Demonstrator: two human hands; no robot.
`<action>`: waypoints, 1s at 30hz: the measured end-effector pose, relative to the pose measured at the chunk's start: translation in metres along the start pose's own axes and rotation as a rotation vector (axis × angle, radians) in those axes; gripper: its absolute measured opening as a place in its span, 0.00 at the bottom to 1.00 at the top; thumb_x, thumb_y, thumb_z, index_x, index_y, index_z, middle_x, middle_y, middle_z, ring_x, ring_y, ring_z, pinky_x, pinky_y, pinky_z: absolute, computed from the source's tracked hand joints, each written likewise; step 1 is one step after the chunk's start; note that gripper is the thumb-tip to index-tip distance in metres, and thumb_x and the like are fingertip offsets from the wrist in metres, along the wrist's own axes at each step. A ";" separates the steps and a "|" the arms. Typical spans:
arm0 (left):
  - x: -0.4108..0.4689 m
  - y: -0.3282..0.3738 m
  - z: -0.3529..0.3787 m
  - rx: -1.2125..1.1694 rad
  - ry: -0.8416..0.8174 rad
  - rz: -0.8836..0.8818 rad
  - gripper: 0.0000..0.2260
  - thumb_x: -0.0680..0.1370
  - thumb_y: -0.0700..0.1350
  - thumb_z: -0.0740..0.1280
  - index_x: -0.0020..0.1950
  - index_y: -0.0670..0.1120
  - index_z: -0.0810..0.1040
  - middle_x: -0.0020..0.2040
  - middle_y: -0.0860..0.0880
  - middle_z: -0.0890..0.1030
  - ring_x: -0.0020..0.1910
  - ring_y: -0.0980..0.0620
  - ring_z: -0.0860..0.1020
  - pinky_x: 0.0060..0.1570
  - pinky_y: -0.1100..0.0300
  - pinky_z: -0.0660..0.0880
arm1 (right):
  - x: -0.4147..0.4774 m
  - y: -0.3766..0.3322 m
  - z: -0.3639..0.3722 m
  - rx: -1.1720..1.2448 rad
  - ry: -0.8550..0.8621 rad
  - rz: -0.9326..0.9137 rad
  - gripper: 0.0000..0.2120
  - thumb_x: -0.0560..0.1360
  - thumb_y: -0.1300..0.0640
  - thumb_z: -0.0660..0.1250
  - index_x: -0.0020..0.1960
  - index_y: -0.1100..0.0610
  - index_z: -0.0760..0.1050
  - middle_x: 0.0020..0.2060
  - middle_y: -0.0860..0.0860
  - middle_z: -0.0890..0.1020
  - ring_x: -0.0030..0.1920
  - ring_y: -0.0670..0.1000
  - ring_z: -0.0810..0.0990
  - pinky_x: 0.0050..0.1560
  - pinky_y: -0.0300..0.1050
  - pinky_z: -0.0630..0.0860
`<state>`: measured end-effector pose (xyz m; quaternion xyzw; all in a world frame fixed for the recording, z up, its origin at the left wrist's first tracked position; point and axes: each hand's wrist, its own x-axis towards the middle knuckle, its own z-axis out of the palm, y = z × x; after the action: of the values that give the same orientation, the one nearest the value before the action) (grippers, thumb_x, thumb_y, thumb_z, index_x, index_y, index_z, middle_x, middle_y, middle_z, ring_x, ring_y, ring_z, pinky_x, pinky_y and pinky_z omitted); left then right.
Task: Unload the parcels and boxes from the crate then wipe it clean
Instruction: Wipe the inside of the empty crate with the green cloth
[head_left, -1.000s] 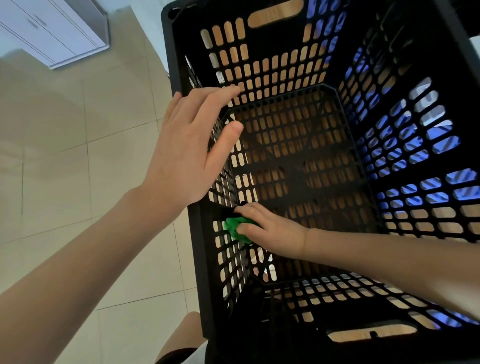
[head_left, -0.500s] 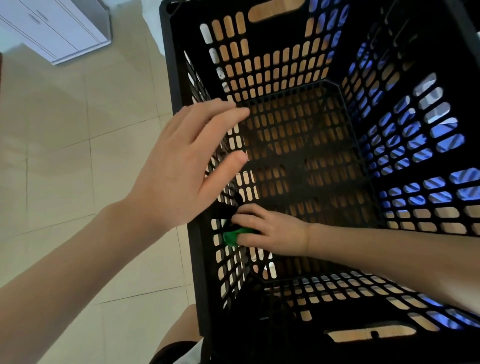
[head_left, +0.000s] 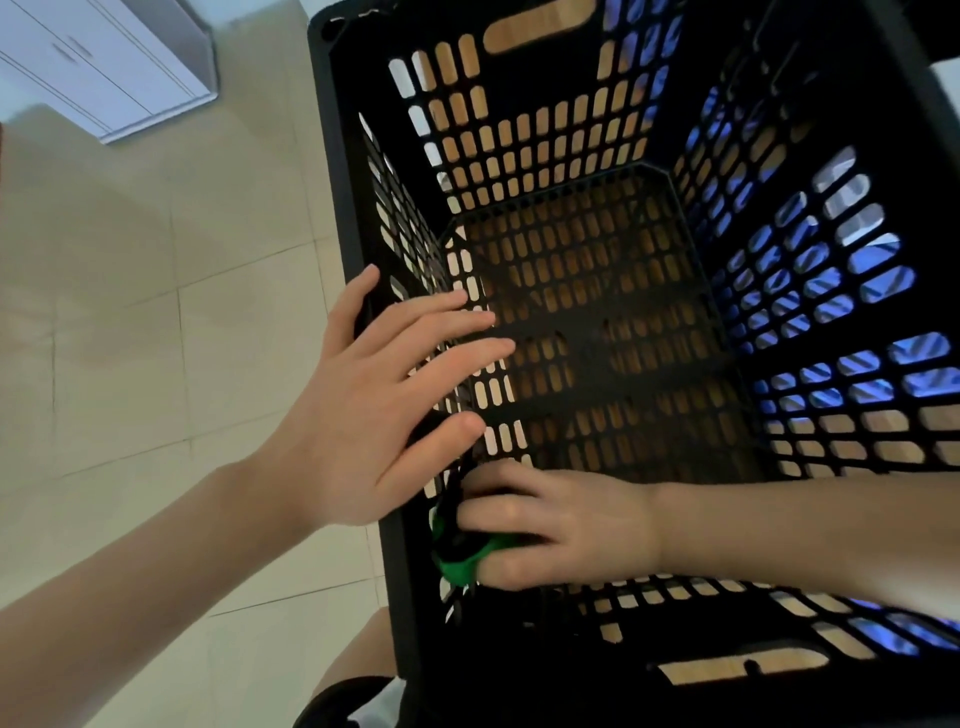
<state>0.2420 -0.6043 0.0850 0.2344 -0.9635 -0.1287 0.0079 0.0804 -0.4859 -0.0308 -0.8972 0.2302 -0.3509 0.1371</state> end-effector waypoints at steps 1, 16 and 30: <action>0.000 0.000 0.000 0.001 0.000 -0.003 0.23 0.81 0.55 0.51 0.69 0.48 0.76 0.69 0.50 0.75 0.74 0.49 0.66 0.72 0.34 0.50 | -0.006 0.004 0.003 -0.013 -0.036 -0.021 0.07 0.80 0.61 0.60 0.58 0.55 0.65 0.61 0.56 0.66 0.61 0.61 0.69 0.59 0.47 0.73; 0.000 0.002 0.000 -0.012 0.038 -0.021 0.20 0.79 0.53 0.55 0.63 0.48 0.80 0.62 0.51 0.80 0.70 0.50 0.71 0.73 0.34 0.51 | -0.018 0.008 0.007 -0.034 -0.310 0.073 0.14 0.74 0.63 0.69 0.59 0.56 0.77 0.61 0.57 0.77 0.61 0.61 0.74 0.50 0.46 0.79; -0.002 0.002 0.002 -0.015 0.055 -0.022 0.21 0.80 0.52 0.55 0.66 0.47 0.77 0.60 0.51 0.80 0.68 0.50 0.73 0.73 0.35 0.51 | -0.039 0.018 0.037 0.029 -0.603 -0.017 0.16 0.70 0.63 0.72 0.58 0.57 0.78 0.62 0.62 0.76 0.63 0.66 0.72 0.42 0.52 0.82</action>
<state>0.2432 -0.6011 0.0833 0.2483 -0.9594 -0.1295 0.0348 0.0750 -0.4783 -0.0870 -0.9608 0.1668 -0.0731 0.2090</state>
